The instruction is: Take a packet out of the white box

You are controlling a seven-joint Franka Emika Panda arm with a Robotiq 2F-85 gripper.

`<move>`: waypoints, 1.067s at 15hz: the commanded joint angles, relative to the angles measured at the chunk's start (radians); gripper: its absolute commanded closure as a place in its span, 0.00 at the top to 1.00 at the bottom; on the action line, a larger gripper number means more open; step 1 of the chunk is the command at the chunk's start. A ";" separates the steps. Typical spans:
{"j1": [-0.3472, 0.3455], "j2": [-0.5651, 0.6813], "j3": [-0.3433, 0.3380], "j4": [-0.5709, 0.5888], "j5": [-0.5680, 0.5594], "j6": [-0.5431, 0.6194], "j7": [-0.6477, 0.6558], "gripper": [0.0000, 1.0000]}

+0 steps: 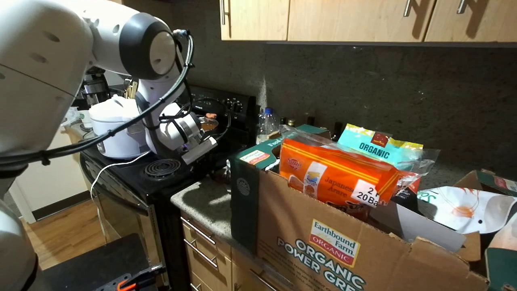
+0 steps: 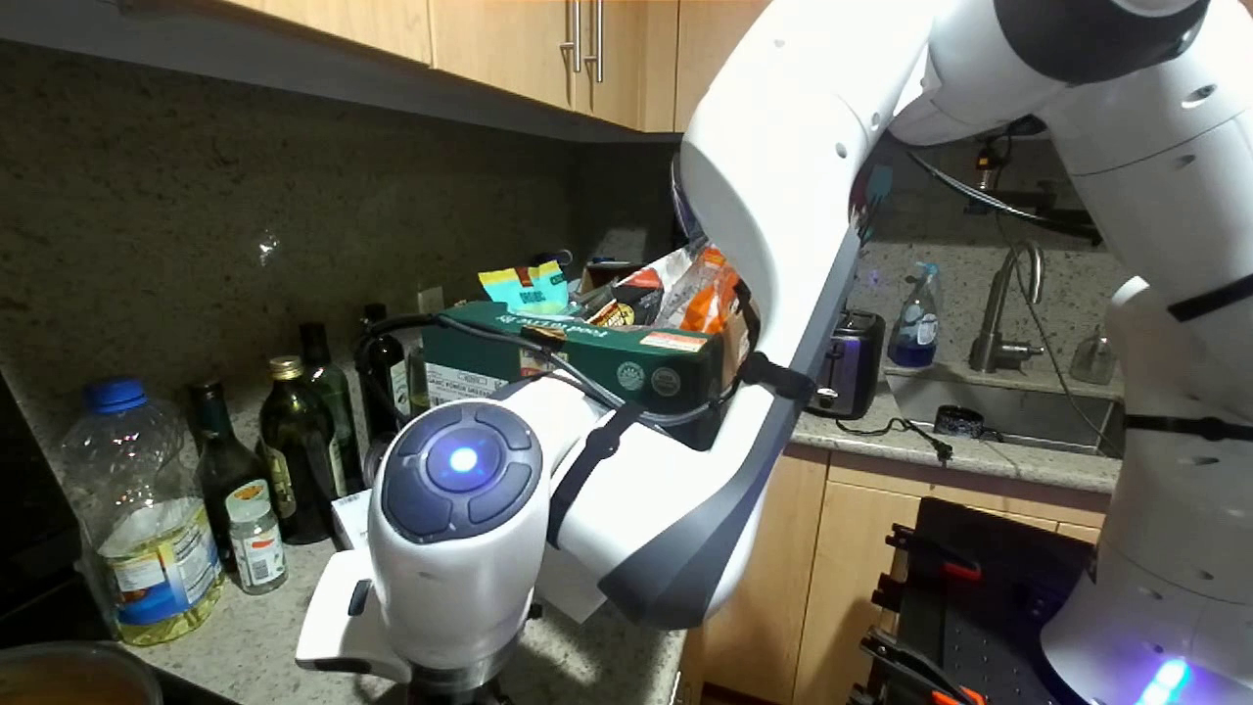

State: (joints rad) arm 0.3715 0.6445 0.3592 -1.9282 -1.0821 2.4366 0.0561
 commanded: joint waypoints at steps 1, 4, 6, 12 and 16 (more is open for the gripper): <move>0.019 -0.102 -0.006 -0.051 0.073 -0.020 -0.070 0.00; 0.034 -0.148 -0.008 -0.043 0.114 -0.054 -0.116 0.00; 0.044 -0.176 -0.008 -0.035 0.137 -0.083 -0.148 0.00; 0.065 -0.241 -0.006 -0.014 0.167 -0.160 -0.210 0.00; 0.069 -0.274 -0.001 -0.025 0.175 -0.190 -0.221 0.00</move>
State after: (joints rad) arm 0.4310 0.4174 0.3592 -1.9323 -0.9363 2.2862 -0.1323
